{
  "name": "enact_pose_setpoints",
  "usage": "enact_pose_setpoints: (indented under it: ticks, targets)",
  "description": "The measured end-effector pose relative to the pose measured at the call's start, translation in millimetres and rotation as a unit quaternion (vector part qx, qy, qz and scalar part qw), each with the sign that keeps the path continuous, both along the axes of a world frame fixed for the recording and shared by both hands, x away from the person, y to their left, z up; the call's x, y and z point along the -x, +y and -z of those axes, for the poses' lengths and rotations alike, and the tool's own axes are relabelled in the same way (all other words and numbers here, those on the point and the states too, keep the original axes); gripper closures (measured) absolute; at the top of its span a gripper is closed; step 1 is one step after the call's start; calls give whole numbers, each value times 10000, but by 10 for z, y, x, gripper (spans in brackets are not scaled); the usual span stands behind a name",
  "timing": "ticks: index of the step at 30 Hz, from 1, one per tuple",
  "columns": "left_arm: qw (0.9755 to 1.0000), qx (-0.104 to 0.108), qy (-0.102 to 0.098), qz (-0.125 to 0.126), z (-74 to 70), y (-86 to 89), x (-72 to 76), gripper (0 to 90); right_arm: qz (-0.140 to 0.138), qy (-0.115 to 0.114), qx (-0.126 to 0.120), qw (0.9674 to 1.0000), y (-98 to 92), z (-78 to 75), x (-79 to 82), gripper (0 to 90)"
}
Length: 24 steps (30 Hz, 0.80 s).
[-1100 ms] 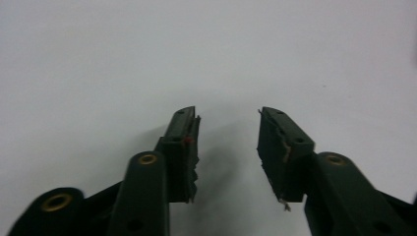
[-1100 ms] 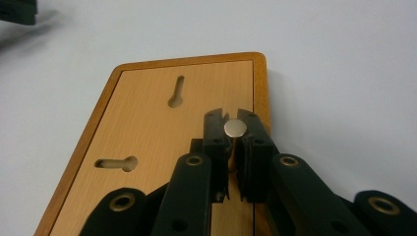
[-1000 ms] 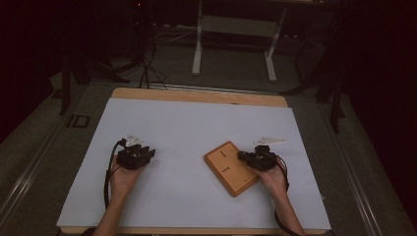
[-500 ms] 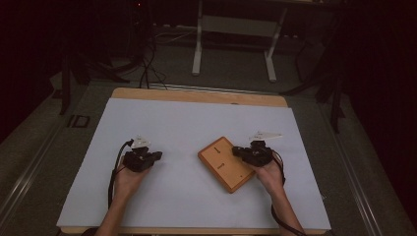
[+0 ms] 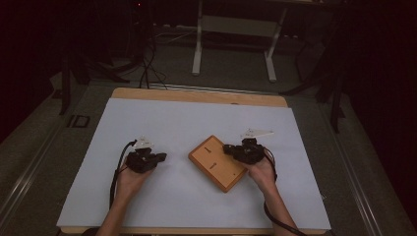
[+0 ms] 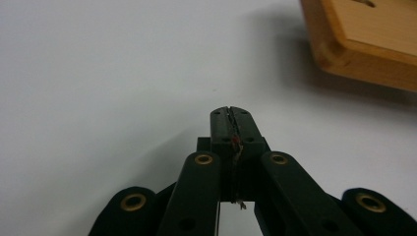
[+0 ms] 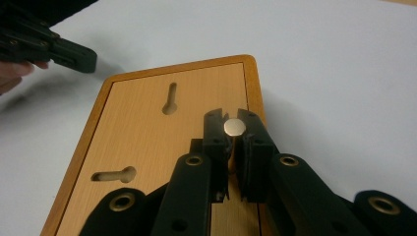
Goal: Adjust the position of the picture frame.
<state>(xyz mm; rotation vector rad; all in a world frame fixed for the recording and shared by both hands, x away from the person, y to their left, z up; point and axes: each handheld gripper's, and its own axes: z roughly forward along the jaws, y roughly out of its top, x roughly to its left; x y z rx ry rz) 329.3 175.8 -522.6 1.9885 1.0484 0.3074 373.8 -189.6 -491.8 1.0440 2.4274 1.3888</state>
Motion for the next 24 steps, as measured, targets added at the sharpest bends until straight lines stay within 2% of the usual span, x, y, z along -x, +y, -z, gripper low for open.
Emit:
enact_pose_setpoints:
  ticks: [6, 12, 17, 24]
  targets:
    - [9999, 102, 16, 83, 2, -49, -2, 898, -224, -40, 18, 9997, 122, -32, 14, 840]
    - [9994, 326, -18, 72, 0, -76, -4, 898, -333, -69, -30, 9994, 206, -42, 12, 840]
    - [9991, 400, -127, 58, -7, -126, 11, 897, -498, -88, 5, 9987, 312, -49, 6, 840]
    - [9989, 427, -128, 126, -6, -141, 19, 897, -617, -132, -4, 9980, 413, -71, -5, 839]
